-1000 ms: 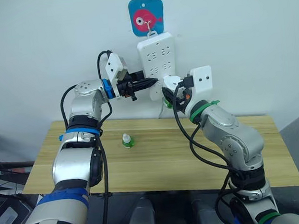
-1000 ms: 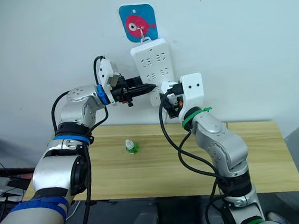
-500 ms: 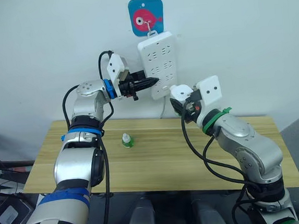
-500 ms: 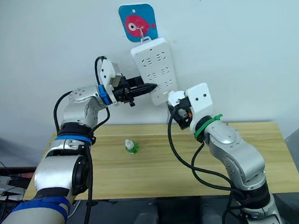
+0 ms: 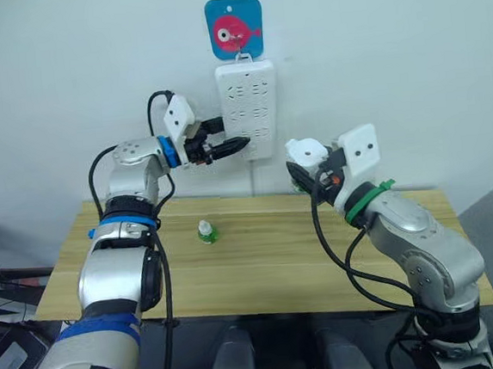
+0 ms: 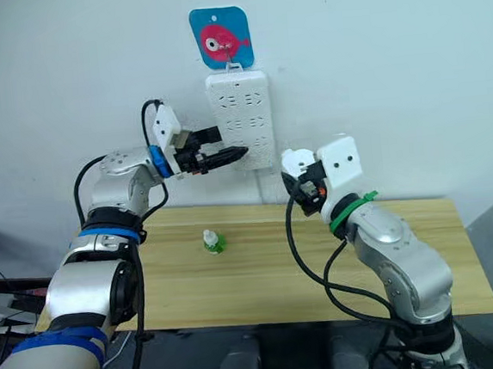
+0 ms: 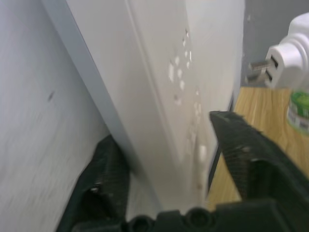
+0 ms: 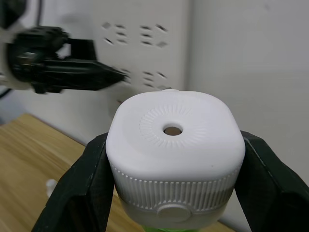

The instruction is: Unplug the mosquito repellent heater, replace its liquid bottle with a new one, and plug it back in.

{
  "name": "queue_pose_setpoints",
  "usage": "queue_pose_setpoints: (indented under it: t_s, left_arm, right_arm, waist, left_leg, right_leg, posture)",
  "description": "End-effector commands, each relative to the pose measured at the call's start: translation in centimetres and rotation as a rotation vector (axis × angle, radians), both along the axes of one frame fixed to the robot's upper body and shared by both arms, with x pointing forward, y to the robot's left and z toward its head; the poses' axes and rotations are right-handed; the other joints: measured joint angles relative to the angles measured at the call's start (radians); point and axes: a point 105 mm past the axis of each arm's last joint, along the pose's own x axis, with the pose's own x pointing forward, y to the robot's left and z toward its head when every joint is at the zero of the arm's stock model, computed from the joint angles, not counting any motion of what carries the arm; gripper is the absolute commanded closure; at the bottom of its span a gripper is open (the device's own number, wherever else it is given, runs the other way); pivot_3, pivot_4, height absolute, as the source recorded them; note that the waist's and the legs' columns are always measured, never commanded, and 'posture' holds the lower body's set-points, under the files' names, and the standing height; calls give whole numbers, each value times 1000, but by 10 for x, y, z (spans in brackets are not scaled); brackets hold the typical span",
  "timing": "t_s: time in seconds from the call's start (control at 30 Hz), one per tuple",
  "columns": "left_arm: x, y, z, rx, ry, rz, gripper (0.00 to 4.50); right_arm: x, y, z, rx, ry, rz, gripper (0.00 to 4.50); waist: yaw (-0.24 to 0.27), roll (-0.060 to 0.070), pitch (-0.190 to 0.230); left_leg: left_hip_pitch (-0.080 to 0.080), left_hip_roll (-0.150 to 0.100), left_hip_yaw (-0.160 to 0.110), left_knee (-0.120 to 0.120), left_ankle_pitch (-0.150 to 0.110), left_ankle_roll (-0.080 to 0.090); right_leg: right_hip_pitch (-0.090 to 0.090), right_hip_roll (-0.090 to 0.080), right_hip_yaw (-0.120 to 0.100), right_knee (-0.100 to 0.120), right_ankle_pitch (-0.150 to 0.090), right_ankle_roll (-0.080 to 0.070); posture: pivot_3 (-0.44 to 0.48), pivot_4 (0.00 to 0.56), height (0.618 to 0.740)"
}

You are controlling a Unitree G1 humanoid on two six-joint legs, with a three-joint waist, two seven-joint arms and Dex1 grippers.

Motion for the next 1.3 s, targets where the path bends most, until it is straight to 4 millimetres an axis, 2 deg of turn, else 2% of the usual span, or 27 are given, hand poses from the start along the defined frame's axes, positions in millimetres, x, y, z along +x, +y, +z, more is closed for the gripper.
queue_pose_setpoints:
  t_s: [0.03, 0.17, 0.27, 0.37, 0.5, 0.6, 0.67, 0.8, 0.9, 1.03, 1.3]
  left_arm:
    - [-7, 18, 6, 6, -29, 22, 72]
    - [-19, 40, 2, 31, -26, 70, 28]
    - [-29, 49, -2, 55, -29, 90, 28]
    - [-52, 53, -3, 85, -90, 98, 28]
    - [-110, 14, -14, 50, -116, -6, 28]
    - [-135, -24, -18, -23, -134, -56, 28]
    - [-137, -48, -17, -87, -145, -62, 28]
    - [-130, -94, -21, -183, -167, -95, 28]
    - [-125, -113, -20, -231, -188, -96, 28]
    - [-121, -130, -13, -294, -211, -82, 28]
    - [-113, -137, -19, -296, -218, -59, 28]
  right_arm:
    - [-5, -7, 14, 30, -74, -5, 1540]
    - [0, -17, 10, 66, -55, -32, 1540]
    - [3, -23, 8, 95, -42, -48, 1540]
    - [7, -36, 8, 183, -9, -83, 1540]
    - [9, -53, 8, 401, 73, -116, 1540]
    - [7, -57, 6, 655, 168, -66, 1540]
    - [4, -59, 4, 821, 227, -28, 1540]
    - [-6, -59, 3, 1014, 319, 92, 1540]
    - [-11, -60, 6, 1077, 360, 127, 1540]
    - [-16, -57, 16, 1141, 389, 175, 1540]
    - [-24, -44, 12, 1123, 453, 212, 1540]
  waist:
    - [-4, 0, 0]
    - [-8, 1, 1]
    - [-7, 1, 1]
    - [-7, 1, 1]
    - [-4, 3, 2]
    - [20, 8, 7]
    - [32, 12, 9]
    - [38, 14, 10]
    - [31, 14, 10]
    - [21, 14, 10]
    - [22, 14, 10]
  left_leg:
    - [0, 0, 0, 0, 0, 0]
    - [0, 1, -1, 0, 0, 0]
    - [0, 1, -1, 0, 0, 0]
    - [1, 1, -1, 0, 0, 0]
    - [0, 2, 0, -2, 0, 0]
    - [1, 2, -2, -2, 0, -1]
    - [2, 2, -2, -1, 0, 0]
    - [2, 2, 2, -1, 4, 5]
    - [2, 1, 3, 0, 4, 6]
    - [1, 2, 3, -1, 4, 6]
    - [1, 2, 3, -1, 4, 7]
  right_leg:
    - [0, 0, 0, 0, 0, 0]
    - [0, 0, -2, 1, -1, -1]
    - [0, 0, -2, 1, -1, -2]
    - [0, 0, -2, 2, -2, -2]
    - [0, -1, -1, 0, -1, -5]
    - [1, -1, -3, 1, -2, -6]
    - [2, -1, -3, 2, -3, -4]
    - [3, -1, -2, 2, -3, -3]
    - [3, -1, 0, 2, -2, -2]
    - [2, 0, 0, 2, -2, -2]
    - [2, 0, 0, 1, -2, -2]
  posture:
    - [303, 200, 740]
    - [328, 194, 740]
    - [333, 194, 740]
    - [330, 193, 740]
    - [346, 202, 740]
    - [349, 210, 740]
    - [346, 213, 740]
    - [340, 212, 740]
    - [330, 209, 740]
    - [320, 208, 740]
    - [325, 208, 740]
